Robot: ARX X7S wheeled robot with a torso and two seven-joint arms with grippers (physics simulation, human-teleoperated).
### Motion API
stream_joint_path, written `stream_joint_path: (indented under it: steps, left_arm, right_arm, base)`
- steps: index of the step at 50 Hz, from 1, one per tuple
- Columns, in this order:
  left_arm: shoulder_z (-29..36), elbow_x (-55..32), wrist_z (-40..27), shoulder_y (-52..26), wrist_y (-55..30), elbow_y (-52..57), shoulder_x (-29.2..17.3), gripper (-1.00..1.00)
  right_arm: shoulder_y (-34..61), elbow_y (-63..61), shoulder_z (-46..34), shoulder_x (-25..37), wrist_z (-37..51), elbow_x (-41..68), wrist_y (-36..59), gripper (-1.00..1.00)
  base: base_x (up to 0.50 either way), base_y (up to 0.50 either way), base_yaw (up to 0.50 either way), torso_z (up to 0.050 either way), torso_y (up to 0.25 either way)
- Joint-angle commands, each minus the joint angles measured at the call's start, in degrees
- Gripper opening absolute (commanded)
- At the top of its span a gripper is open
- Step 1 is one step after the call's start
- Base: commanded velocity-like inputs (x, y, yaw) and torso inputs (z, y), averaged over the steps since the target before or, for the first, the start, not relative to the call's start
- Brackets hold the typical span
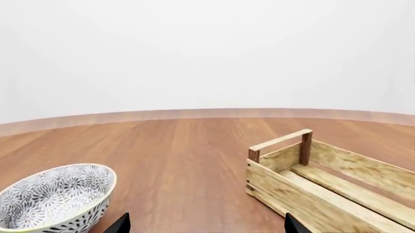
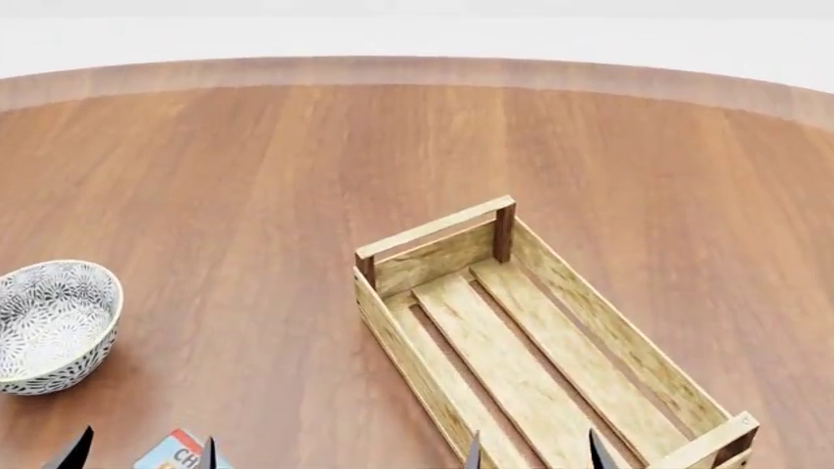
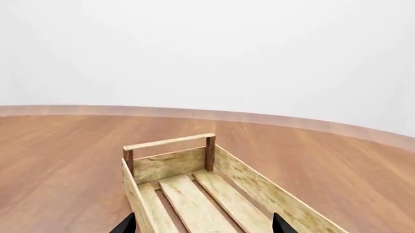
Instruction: Pick up the chocolate pudding and put it in the tray.
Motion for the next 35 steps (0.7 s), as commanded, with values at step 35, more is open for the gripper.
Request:
stream_joint_path:
  steps: [35]
  left_arm:
    - [1.85, -1.35, -1.68, 1.35, -0.04, 3.12, -1.83, 1.00]
  right_arm:
    - [-11.54, -7.86, -6.78, 7.28, -7.64, 3.59, -3.09, 1.00]
  base:
    - [0.00, 0.00, 0.00, 0.000, 0.000]
